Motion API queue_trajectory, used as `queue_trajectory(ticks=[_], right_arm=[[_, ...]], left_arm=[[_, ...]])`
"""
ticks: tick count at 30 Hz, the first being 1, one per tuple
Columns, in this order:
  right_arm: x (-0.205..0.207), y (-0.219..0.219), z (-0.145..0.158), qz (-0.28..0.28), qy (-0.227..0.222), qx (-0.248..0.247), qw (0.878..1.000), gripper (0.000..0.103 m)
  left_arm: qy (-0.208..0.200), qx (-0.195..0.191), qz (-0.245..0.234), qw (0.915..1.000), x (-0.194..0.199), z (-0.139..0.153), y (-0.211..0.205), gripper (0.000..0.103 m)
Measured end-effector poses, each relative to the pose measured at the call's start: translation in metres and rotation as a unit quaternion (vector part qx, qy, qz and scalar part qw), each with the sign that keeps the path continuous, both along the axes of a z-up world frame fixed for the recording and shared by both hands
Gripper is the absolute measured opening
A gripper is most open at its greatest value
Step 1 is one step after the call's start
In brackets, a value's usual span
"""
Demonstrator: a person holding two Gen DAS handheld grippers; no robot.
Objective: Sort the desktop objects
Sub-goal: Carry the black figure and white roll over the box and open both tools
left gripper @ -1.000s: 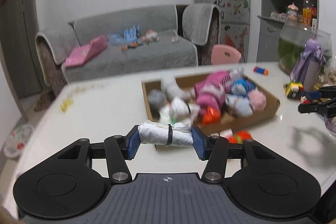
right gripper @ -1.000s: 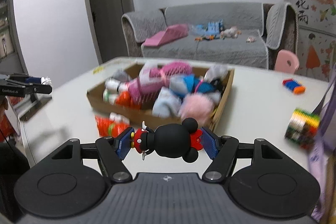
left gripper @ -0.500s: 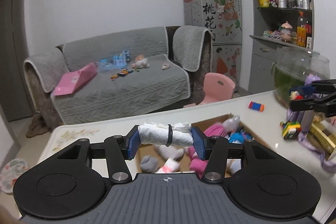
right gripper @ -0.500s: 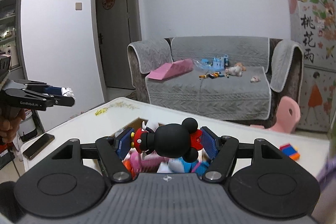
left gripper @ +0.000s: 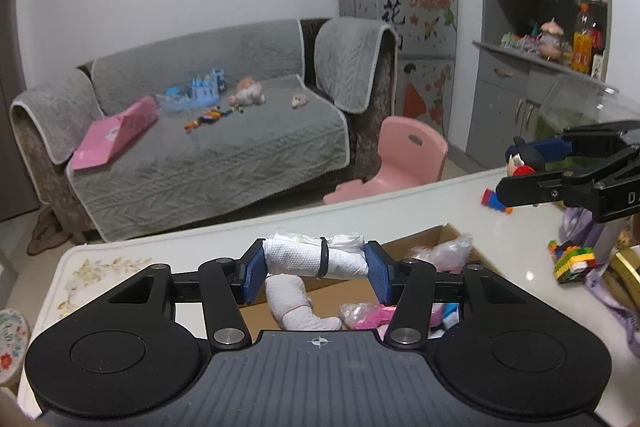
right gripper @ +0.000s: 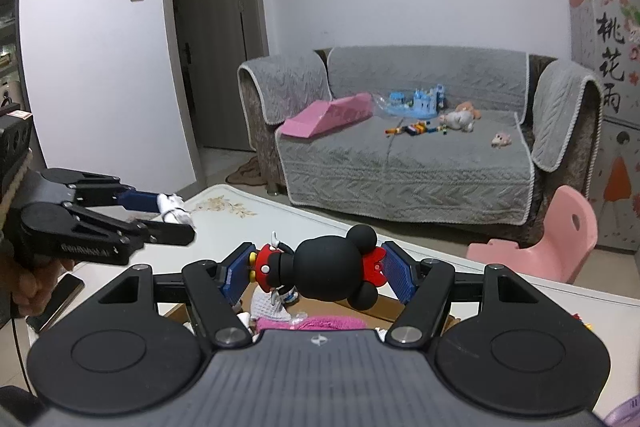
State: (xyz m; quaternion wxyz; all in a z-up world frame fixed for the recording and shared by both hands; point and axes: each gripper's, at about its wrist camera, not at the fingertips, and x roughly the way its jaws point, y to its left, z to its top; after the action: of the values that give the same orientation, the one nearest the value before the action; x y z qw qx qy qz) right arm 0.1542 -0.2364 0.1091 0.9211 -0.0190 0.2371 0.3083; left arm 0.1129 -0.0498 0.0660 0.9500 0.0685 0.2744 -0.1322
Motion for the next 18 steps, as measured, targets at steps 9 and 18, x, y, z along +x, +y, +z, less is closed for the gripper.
queue_trajectory(ticks=[9,18], right_arm=[[0.028,0.023,-0.024,0.012,0.043,-0.024,0.999,0.065],[0.042,0.046,-0.044,0.022,0.077,-0.046,0.996,0.065]], left_arm=[[0.055,0.006,0.023,0.9982,0.046,-0.043,0.010,0.058],[0.090,-0.018,0.047,0.9947,0.074,-0.078,0.029,0.058]])
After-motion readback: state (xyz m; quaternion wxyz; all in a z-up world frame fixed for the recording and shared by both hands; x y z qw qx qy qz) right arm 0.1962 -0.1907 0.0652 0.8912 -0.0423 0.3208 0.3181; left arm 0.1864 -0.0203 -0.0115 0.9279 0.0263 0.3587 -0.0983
